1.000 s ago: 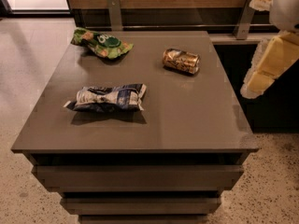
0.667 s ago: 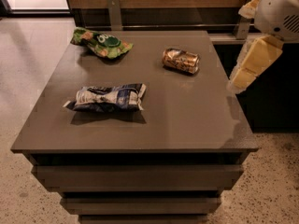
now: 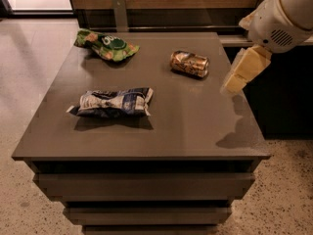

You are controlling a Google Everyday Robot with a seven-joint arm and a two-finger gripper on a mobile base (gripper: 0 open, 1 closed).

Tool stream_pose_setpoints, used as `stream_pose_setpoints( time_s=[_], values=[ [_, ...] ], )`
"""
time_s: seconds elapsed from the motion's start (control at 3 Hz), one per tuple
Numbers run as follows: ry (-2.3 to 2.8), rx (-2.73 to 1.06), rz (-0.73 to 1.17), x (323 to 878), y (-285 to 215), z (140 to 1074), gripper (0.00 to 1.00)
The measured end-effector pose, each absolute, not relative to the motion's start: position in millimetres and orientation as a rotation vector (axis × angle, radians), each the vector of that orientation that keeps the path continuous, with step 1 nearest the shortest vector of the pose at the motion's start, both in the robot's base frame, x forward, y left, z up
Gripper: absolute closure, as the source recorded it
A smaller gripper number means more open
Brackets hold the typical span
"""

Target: Place orange can upright

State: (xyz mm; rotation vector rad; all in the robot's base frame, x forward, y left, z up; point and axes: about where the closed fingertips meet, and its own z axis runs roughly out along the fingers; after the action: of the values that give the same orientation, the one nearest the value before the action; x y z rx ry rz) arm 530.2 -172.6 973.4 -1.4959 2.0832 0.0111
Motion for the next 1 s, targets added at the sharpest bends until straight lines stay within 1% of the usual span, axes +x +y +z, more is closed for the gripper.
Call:
stream_pose_setpoints(
  time_s=[0.33, 1.0],
  values=[
    [2.064, -1.475, 0.008, 566, -172, 967, 0.00],
    [2.140, -1.474, -0.064, 639, -170, 950, 0.00]
  ],
)
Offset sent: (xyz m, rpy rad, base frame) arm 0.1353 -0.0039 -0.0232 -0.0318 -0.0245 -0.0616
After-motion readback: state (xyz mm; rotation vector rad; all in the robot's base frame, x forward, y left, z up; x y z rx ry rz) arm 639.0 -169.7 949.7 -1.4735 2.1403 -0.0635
